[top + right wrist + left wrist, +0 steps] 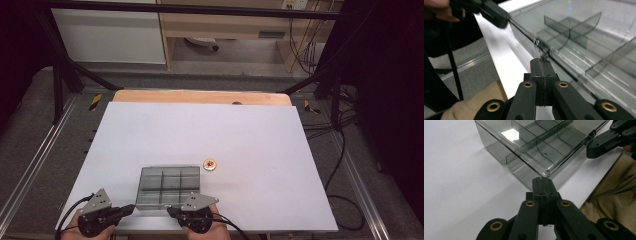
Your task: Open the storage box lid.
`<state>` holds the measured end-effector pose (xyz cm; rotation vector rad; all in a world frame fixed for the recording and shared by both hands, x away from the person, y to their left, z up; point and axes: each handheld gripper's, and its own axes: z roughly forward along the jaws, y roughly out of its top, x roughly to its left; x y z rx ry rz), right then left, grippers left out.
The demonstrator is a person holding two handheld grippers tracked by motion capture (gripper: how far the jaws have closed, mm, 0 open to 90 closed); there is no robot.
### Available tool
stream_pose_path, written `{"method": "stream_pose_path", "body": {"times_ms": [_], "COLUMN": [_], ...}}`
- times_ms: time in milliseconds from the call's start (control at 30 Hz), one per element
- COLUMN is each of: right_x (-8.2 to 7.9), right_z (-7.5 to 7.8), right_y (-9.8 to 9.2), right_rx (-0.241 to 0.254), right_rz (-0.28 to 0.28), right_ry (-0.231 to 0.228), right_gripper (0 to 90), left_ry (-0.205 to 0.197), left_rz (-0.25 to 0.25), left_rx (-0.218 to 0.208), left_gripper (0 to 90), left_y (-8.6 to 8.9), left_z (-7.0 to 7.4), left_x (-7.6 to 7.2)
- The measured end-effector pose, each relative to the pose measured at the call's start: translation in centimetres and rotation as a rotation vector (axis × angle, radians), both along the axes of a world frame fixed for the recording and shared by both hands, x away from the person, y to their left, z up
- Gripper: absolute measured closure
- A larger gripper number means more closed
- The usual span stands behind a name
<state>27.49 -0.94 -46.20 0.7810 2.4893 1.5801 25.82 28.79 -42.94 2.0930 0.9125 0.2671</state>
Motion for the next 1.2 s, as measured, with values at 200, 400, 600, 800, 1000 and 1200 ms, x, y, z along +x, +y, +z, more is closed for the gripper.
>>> {"method": "stream_pose_path", "body": {"times_ms": [200, 400, 600, 800, 1000, 1200], "right_x": [0.0, 0.1, 0.2, 0.3, 0.3, -0.6], "right_z": [0.2, 0.9, 1.8, 2.6, 2.8, 3.3], "right_y": [-0.1, -0.3, -0.4, -0.4, -0.7, -2.2], "right_rx": [0.009, 0.015, 0.019, 0.026, 0.010, -0.010], "right_rz": [0.001, -0.009, -0.007, -0.008, -0.001, 0.000], "right_ry": [-0.004, -0.015, -0.026, -0.034, -0.028, -0.032], "right_gripper": [90.0, 90.0, 90.0, 90.0, 89.2, 74.3], "left_ry": [0.000, -0.013, -0.035, -0.056, -0.070, -0.076], "left_rz": [0.000, -0.004, 0.003, 0.010, 0.024, 0.030], "left_rx": [0.004, -0.013, -0.041, -0.066, -0.066, -0.072], "left_gripper": [90.0, 90.0, 90.0, 90.0, 90.0, 90.0], "left_y": [0.0, -0.1, -0.2, -0.7, -1.2, -1.4], "left_z": [0.0, 0.2, 0.5, 0.8, 1.1, 1.5], "left_x": [0.0, 0.0, -0.1, 0.2, 0.9, 1.6]}}
